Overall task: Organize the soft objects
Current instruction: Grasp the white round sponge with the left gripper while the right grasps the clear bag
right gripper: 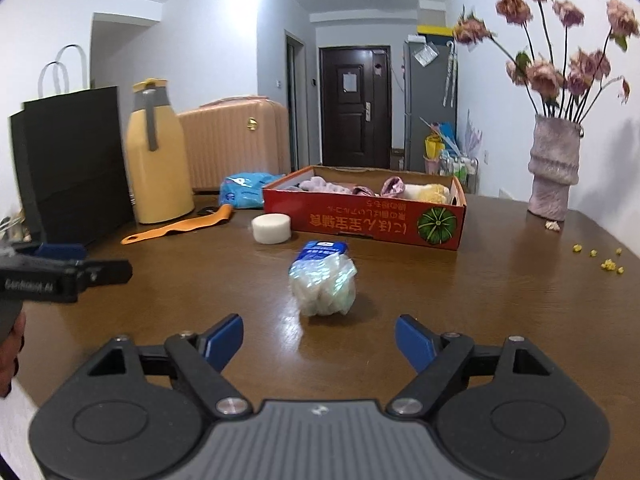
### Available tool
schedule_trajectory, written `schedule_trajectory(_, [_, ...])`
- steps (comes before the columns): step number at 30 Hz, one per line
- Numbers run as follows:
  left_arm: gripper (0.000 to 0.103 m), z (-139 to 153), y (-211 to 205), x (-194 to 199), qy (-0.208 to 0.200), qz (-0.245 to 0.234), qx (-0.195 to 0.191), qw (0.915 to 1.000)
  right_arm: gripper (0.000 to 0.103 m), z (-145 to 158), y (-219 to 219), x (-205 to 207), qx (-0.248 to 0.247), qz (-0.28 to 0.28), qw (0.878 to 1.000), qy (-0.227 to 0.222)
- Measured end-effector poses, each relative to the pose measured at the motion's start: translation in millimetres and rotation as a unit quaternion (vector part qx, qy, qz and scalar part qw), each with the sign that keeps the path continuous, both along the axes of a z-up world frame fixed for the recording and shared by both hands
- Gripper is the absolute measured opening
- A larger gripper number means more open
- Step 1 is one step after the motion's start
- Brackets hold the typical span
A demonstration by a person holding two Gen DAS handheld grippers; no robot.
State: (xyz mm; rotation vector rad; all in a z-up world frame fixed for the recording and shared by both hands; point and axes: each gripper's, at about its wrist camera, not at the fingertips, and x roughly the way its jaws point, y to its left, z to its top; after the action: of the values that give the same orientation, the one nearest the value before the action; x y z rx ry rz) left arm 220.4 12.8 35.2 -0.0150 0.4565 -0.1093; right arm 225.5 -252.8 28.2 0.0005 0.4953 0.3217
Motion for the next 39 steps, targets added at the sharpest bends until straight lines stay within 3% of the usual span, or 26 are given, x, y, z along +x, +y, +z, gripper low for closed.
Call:
schedule_trajectory(4, [0.102, -4.4, -4.7, 34.0, 0.008, -0.006, 0.000, 1.0000, 0.080, 0.6, 1.3, 38.7, 0.020, -0.003, 1.000, 0.009])
schedule_trajectory(10, [0.102, -6.9, -11.4, 84.8, -0.002, -0.021, 0.016, 0.9996, 0.078, -8.7, 23.1, 88.0, 0.006, 0.028, 1.000, 0.011])
schedule_trajectory(14, [0.102, -20.3, -4.1, 154.5, 0.041, -0.023, 0.014, 0.9988, 0.078, -27.5, 34.4, 116.4, -0.012, 0.023, 0.999, 0.029])
schedule_trajectory(15, [0.102, -24.6, -2.4, 170.7, 0.051, -0.019, 0.010, 0.9985, 0.075, -31.1, 35.2, 120.3, -0.020, 0.023, 0.999, 0.032])
schedule_trajectory(16, [0.102, -29.0, -1.2, 187.4, 0.057, -0.019, 0.011, 0.9982, 0.063, -34.0, 34.2, 123.5, -0.022, 0.025, 0.999, 0.038])
schedule_trajectory(18, [0.102, -35.5, -1.4, 214.3, 0.060, -0.022, 0.019, 0.9978, 0.048, -36.7, 26.4, 129.3, -0.009, 0.025, 0.998, 0.051])
schedule_trajectory(23, [0.101, -49.4, -9.5, 263.9, 0.060, -0.015, 0.041, 0.9972, 0.045, -33.6, 2.2, 138.7, 0.002, -0.014, 0.999, 0.042])
schedule_trajectory(25, [0.092, -52.5, -10.8, 272.9, 0.067, -0.017, 0.035, 0.9970, 0.045, -33.9, -5.5, 141.3, 0.008, -0.023, 0.999, 0.044])
schedule_trajectory(27, [0.059, -57.4, -13.1, 278.7, 0.083, -0.027, 0.030, 0.9958, 0.045, -35.6, -9.8, 142.1, 0.012, -0.029, 0.998, 0.045])
schedule_trajectory(31, [0.056, -55.9, -18.2, 271.3, 0.084, -0.038, 0.032, 0.9952, 0.045, -37.8, -12.5, 138.5, 0.016, -0.033, 0.998, 0.048])
schedule_trajectory(34, [0.056, -44.4, -22.8, 243.2, 0.073, -0.040, 0.032, 0.9960, 0.043, -35.0, -12.7, 127.0, 0.011, -0.035, 0.999, 0.039])
schedule_trajectory(39, [0.056, -21.3, -25.1, 159.6, 0.059, -0.060, -0.030, 0.9960, 0.042, -26.8, -18.2, 87.6, 0.020, -0.033, 0.999, 0.033])
